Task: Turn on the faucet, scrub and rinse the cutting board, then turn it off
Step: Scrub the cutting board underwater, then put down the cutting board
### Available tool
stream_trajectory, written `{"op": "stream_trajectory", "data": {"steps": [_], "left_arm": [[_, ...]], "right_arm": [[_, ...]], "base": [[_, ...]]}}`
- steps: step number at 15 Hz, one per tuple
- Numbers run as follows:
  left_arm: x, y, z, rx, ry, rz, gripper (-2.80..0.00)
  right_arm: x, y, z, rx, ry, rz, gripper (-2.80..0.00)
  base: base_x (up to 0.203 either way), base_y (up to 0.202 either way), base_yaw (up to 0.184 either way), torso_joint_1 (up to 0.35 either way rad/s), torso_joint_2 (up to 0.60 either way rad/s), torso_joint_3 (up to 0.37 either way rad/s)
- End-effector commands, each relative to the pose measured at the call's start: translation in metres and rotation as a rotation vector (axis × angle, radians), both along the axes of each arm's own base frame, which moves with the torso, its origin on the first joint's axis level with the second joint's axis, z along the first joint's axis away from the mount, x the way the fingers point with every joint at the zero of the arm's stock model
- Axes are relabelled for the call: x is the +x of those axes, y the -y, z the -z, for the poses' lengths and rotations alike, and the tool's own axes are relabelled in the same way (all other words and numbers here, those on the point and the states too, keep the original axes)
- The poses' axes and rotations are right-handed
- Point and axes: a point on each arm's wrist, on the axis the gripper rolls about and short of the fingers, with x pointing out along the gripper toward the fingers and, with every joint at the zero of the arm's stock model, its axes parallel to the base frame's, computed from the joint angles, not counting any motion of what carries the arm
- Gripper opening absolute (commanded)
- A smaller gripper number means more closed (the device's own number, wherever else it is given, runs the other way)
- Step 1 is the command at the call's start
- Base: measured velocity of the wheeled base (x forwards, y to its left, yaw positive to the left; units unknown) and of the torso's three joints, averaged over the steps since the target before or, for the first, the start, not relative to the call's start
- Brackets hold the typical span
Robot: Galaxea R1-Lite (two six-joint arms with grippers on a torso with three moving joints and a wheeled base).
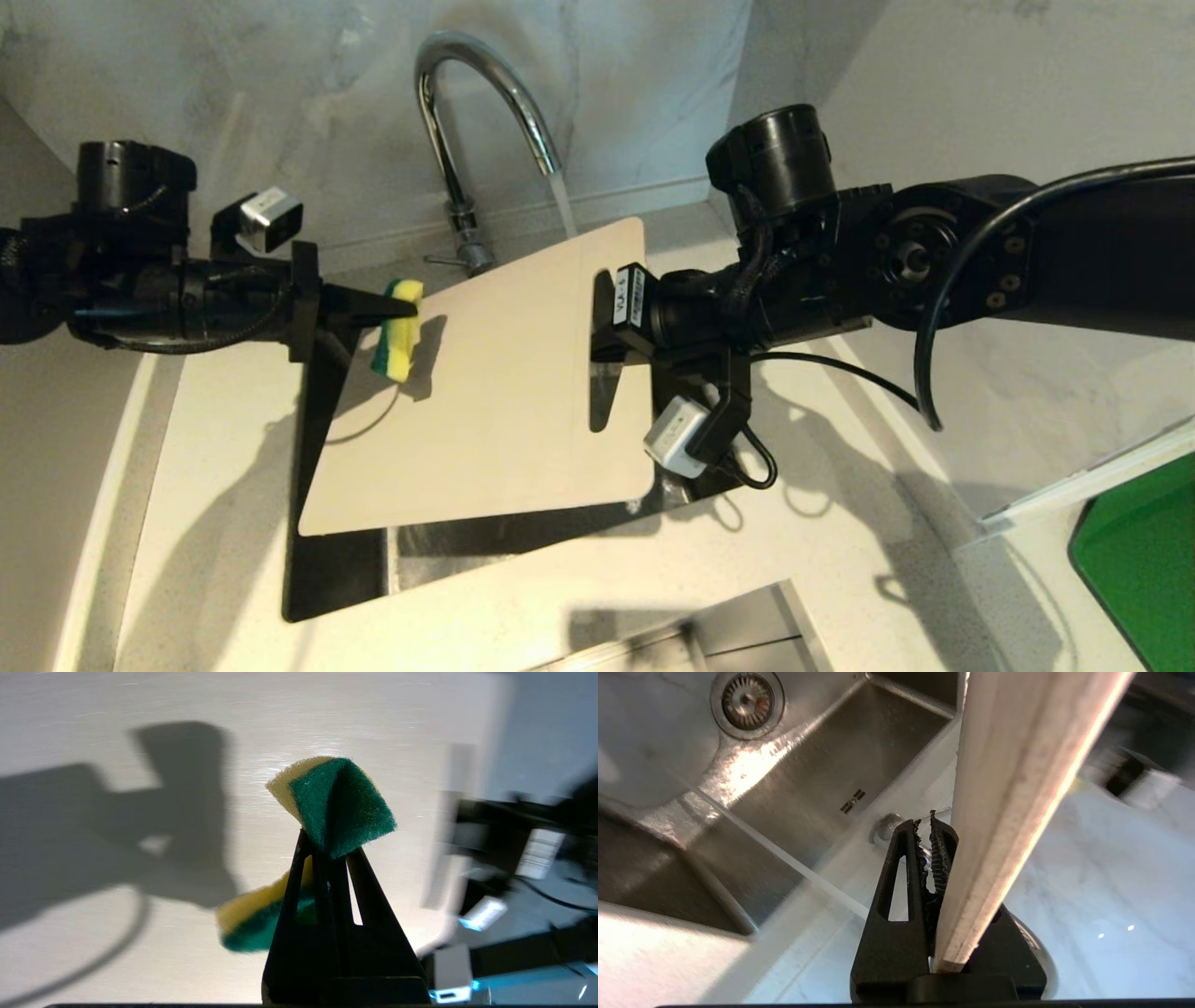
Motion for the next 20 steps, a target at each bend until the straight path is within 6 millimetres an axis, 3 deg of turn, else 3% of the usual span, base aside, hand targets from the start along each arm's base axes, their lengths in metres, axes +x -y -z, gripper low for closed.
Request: {"op": "stream_trajectory", "data": {"steps": [1,4,9,14,18,20], "left_arm": [[-0.047,0.003,-0.044,-0.024,0.107,0.026,-2.8],[-0.077,-0.003,-0.062,-0.017,0.133,-0.012,-2.8],[-0.108,-0.01,-0.073,-0.003,0.125,-0.046,-2.8],[-0.108,-0.011,-0.072,0.02,0.121,-0.109,-2.8],[-0.107,-0.01,-0.069,0.024,0.11,-0.111,-2.8],[-0.105,-0.01,-0.068,0.026,0.102,-0.111,-2.8]], "right_arm": [[-0.01,0.005,0.012,-0.003,-0.025,0.0,-2.8],[-0.037,0.02,0.025,0.013,-0.046,0.011,-2.8],[-0.102,0.059,0.034,0.064,-0.034,0.036,-2.8],[-0.154,0.092,0.039,0.133,-0.006,0.101,-2.8],[-0.177,0.112,0.032,0.177,0.048,0.202,-2.8],[-0.189,0.121,0.04,0.215,-0.006,0.284,-2.8]], "base": [[0.0,0.0,0.0,0.0,0.0,0.0],[0.0,0.0,0.0,0.0,0.0,0.0],[0.0,0.0,0.0,0.0,0.0,0.0],[0.0,0.0,0.0,0.0,0.0,0.0],[0.0,0.0,0.0,0.0,0.0,0.0],[0.0,0.0,0.0,0.0,0.0,0.0]]}}
